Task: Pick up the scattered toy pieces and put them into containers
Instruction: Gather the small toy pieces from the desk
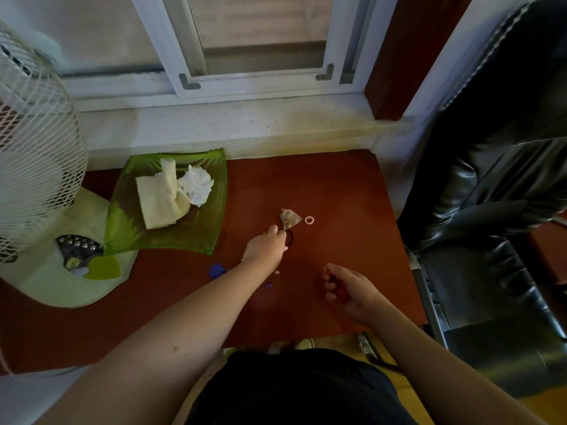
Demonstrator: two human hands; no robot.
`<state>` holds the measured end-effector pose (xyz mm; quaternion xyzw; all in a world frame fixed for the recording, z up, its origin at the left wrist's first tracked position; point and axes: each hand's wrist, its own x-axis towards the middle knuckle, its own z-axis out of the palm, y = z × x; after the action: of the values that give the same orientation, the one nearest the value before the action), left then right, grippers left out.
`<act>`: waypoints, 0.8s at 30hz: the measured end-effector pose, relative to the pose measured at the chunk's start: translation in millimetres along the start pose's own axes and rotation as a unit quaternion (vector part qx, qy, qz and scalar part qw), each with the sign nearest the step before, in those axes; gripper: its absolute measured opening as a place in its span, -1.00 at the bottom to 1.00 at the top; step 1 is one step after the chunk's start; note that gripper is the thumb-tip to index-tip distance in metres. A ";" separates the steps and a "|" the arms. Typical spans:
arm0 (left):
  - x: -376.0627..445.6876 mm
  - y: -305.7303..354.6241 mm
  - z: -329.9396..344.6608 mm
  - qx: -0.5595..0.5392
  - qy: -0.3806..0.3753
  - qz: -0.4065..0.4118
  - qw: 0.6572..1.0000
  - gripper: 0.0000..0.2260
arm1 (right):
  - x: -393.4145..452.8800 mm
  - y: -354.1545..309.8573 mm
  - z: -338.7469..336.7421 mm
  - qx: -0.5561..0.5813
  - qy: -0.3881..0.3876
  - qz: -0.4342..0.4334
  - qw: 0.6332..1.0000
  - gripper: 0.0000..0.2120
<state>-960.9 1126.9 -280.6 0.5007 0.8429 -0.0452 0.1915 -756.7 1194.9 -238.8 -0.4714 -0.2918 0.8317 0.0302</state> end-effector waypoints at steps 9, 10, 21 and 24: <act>-14.7 -12.7 -9.4 -0.050 0.067 0.020 0.996 -0.74 | 3.7 3.4 -1.6 0.035 0.044 -0.005 0.998 -0.81; -17.0 -13.4 -10.7 -0.050 0.050 0.022 0.997 -0.71 | 3.3 3.4 -0.8 0.029 0.048 -0.005 0.998 -0.81; -26.6 -5.3 4.6 -0.002 0.015 0.040 0.999 -0.85 | -12.9 14.6 -4.3 -0.002 0.047 -0.024 0.999 -0.81; -30.6 -5.8 -1.4 -0.065 0.064 0.016 0.996 -0.79 | -16.2 17.6 -6.9 0.001 0.041 -0.024 0.999 -0.81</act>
<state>-953.3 1099.1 -268.6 0.5023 0.8465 0.0450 0.1706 -738.2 1178.3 -238.0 -0.4975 -0.3013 0.8111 0.0625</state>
